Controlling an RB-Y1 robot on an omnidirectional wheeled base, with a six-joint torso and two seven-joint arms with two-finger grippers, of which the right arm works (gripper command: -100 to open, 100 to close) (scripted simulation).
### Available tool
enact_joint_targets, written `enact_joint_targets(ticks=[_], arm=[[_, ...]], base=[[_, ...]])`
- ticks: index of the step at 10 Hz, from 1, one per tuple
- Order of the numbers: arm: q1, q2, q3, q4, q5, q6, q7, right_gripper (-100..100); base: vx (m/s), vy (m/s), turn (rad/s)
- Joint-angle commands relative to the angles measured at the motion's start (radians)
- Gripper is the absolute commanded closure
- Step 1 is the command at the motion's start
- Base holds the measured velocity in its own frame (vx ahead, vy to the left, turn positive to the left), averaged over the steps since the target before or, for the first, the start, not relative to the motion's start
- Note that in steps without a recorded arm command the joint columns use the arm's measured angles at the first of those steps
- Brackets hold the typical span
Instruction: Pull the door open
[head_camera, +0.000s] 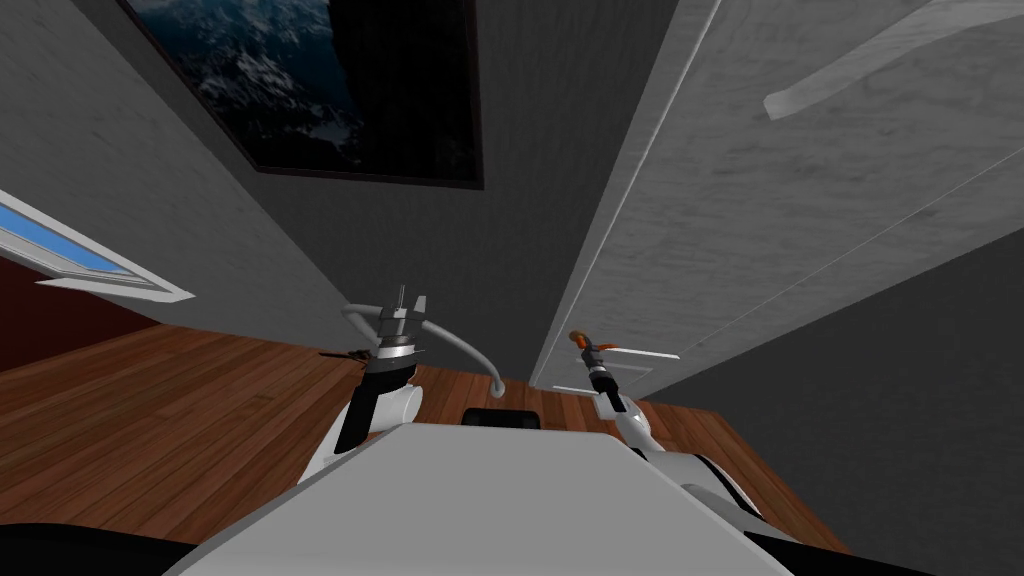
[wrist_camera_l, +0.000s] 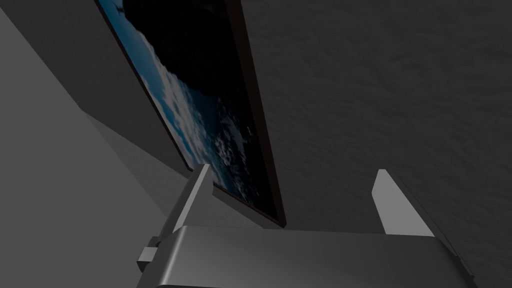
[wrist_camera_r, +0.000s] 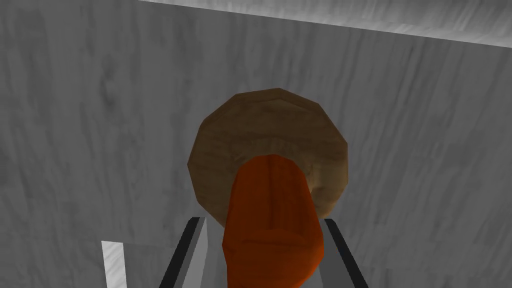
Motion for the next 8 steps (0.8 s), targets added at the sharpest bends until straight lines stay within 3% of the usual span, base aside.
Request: enact_joint_targets(ticks=[1,5,8], arm=[[0.001,0.0,0.0,-0.002,0.0,0.003,0.0,100],[0.001,0.0,0.0,-0.002,0.0,0.003,0.0,100],[0.024,-0.027,0.031,-0.009,0.018,-0.032,-0.043,100]], base=[[-0.022,-0.002,-0.002],[-0.009,-0.002,0.002],[-0.156,-0.066,0.106]])
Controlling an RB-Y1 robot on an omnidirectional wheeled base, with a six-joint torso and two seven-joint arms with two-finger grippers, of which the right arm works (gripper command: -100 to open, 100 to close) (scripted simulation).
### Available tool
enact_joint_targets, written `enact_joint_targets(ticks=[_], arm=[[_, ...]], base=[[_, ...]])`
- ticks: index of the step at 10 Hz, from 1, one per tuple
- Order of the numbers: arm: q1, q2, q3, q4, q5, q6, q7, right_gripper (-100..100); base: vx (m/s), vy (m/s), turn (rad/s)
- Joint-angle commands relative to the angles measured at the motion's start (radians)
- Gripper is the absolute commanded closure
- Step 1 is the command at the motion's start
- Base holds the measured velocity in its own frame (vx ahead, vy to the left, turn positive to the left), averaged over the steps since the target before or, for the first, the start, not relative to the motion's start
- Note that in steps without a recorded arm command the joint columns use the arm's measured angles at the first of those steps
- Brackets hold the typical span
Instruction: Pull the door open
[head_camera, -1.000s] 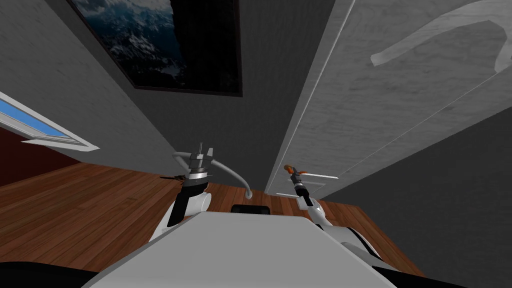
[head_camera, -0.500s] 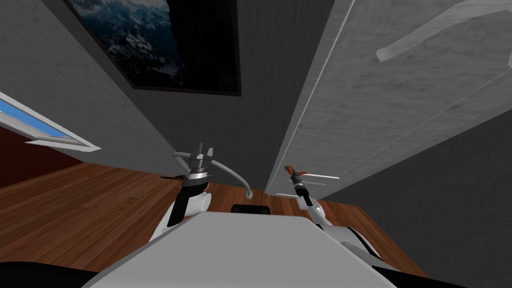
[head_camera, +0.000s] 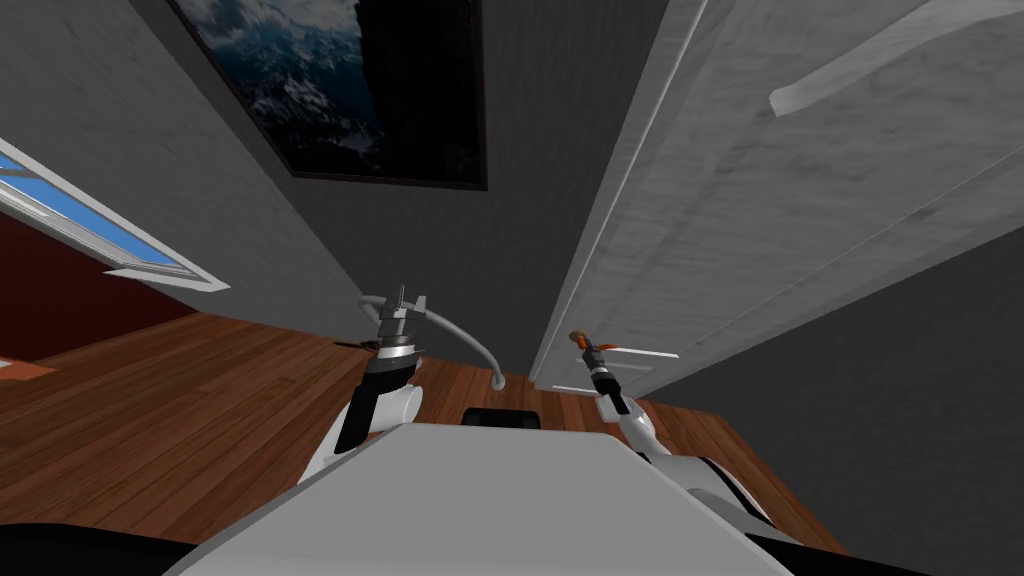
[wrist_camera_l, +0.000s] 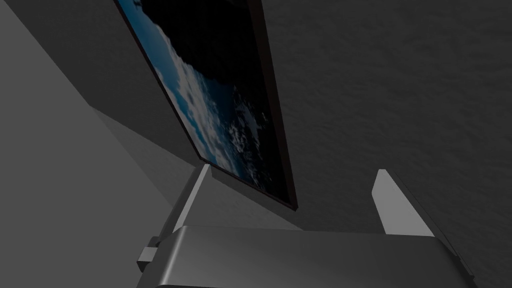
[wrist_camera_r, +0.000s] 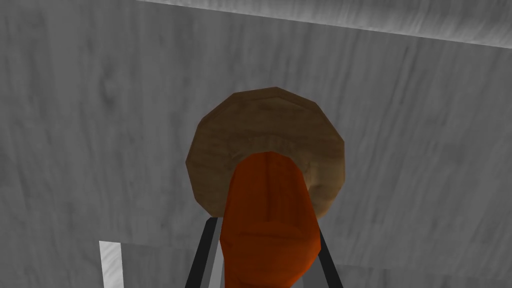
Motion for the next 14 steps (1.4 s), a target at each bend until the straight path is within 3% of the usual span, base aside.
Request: enact_joint_targets(ticks=[1,6,7,8,10,11,13,14], arm=[[0.018,-0.015,0.018,-0.001,0.011,-0.024,-0.024,100],[0.059,-0.065,0.073,-0.015,0.043,-0.086,-0.1,100],[0.049,-0.052,0.072,-0.005,0.042,-0.079,-0.092,100],[0.066,-0.066,0.083,0.001,0.049,-0.114,-0.11,100],[0.082,-0.082,0.09,0.004,0.055,-0.144,-0.126,100],[0.099,-0.1,0.098,0.007,0.061,-0.178,-0.143,100],[0.099,-0.1,0.098,0.007,0.061,-0.178,-0.143,100],[0.11,-0.112,0.104,0.009,0.065,-0.2,-0.154,100]], base=[[-0.194,-0.097,0.112],[-0.208,-0.094,0.11],[-0.079,-0.03,0.032],[-0.131,-0.044,0.121],[-0.217,-0.094,0.144],[-0.187,-0.063,0.143],[-0.108,-0.041,0.015],[-0.085,-0.044,0.078]])
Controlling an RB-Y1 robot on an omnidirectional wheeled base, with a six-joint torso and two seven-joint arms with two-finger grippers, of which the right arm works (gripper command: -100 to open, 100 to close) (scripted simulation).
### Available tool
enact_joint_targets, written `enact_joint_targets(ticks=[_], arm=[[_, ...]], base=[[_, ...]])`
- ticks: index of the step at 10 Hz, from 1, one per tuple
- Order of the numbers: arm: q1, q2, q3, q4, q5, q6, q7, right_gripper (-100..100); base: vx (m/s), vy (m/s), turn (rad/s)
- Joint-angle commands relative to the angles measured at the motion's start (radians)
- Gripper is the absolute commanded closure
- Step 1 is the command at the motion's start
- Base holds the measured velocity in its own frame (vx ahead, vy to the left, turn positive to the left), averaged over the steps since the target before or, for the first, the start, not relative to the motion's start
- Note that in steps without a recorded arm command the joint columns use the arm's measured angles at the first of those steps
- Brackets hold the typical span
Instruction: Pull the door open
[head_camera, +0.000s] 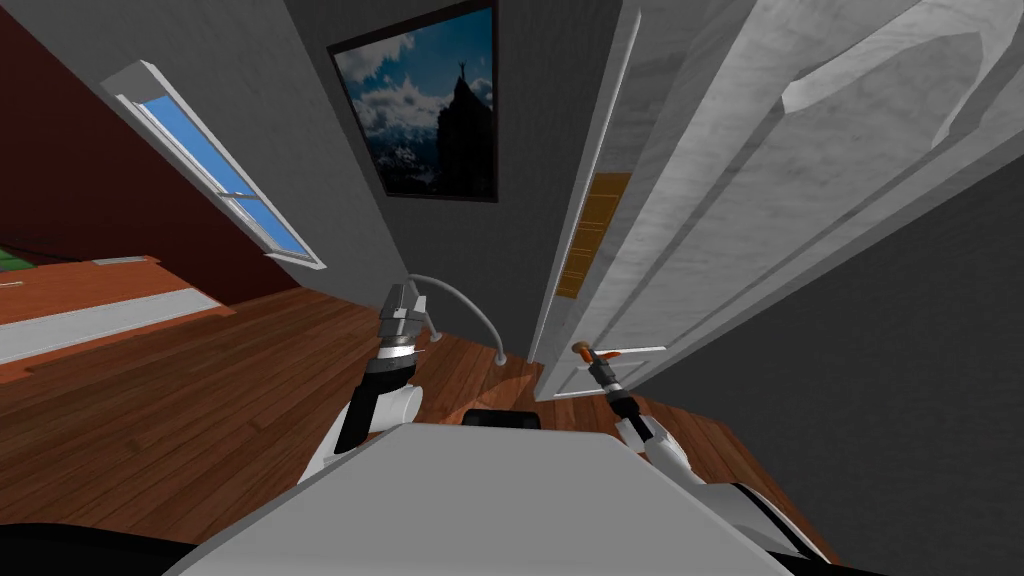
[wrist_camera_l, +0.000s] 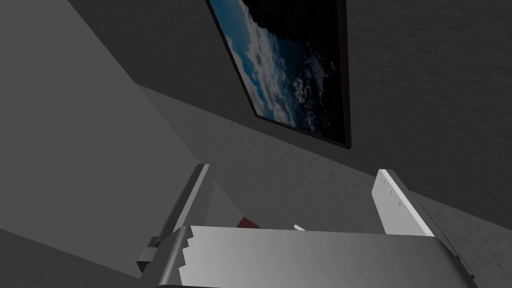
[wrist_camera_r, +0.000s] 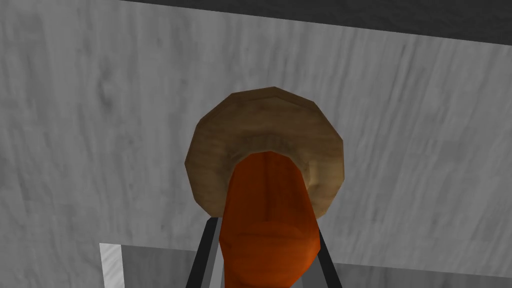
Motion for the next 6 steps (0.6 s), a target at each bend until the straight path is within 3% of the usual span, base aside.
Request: enact_joint_targets(ticks=[1,4,5,6], arm=[[0.011,-0.02,0.004,0.008,0.004,-0.037,-0.014,100],[0.026,-0.035,0.011,0.011,0.01,-0.066,-0.028,100],[0.031,-0.027,0.014,-0.007,0.01,-0.053,-0.028,100],[0.034,-0.03,0.017,0.003,0.012,-0.067,-0.031,100]], base=[[-0.14,-0.064,0.148],[-0.13,-0.073,0.071],[-0.046,-0.017,0.014],[-0.116,-0.048,0.17]])
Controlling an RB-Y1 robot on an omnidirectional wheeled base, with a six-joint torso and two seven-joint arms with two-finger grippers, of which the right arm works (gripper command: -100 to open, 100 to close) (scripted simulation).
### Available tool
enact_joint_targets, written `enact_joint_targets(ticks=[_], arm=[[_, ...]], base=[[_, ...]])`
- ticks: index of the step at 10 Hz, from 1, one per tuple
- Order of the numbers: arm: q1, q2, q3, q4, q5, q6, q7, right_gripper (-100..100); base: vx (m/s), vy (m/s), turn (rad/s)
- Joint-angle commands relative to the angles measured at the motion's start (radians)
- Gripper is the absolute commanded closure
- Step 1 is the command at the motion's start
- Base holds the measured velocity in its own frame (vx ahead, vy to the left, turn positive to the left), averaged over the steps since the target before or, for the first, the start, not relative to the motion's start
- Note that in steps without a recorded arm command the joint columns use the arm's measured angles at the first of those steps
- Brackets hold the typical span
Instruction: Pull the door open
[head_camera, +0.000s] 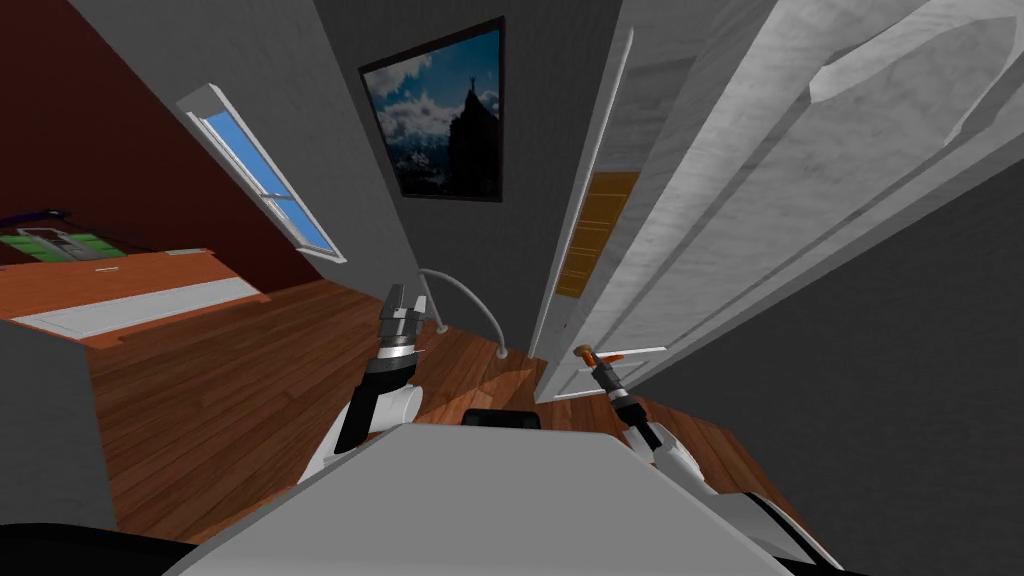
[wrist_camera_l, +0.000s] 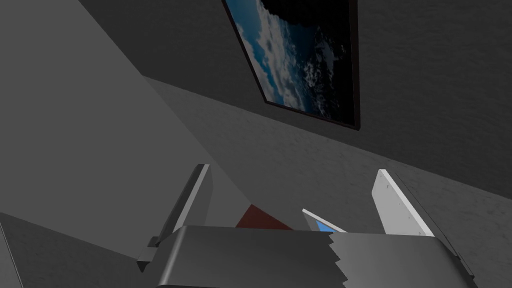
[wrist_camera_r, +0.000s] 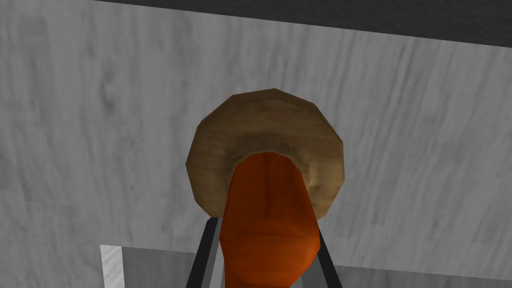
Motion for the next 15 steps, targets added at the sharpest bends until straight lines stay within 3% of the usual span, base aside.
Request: enact_joint_targets(ticks=[1,10,11,15], arm=[[0.003,-0.005,0.001,0.006,0.001,-0.013,-0.003,100],[0.013,-0.03,0.004,0.047,0.006,-0.08,-0.017,100],[0.009,-0.023,0.007,0.051,0.007,-0.08,-0.016,100],[0.014,-0.032,0.007,0.076,0.01,-0.114,-0.022,100]], base=[[-0.223,-0.099,0.212],[-0.208,-0.104,0.162],[-0.072,-0.034,0.032],[-0.172,-0.097,0.169]])
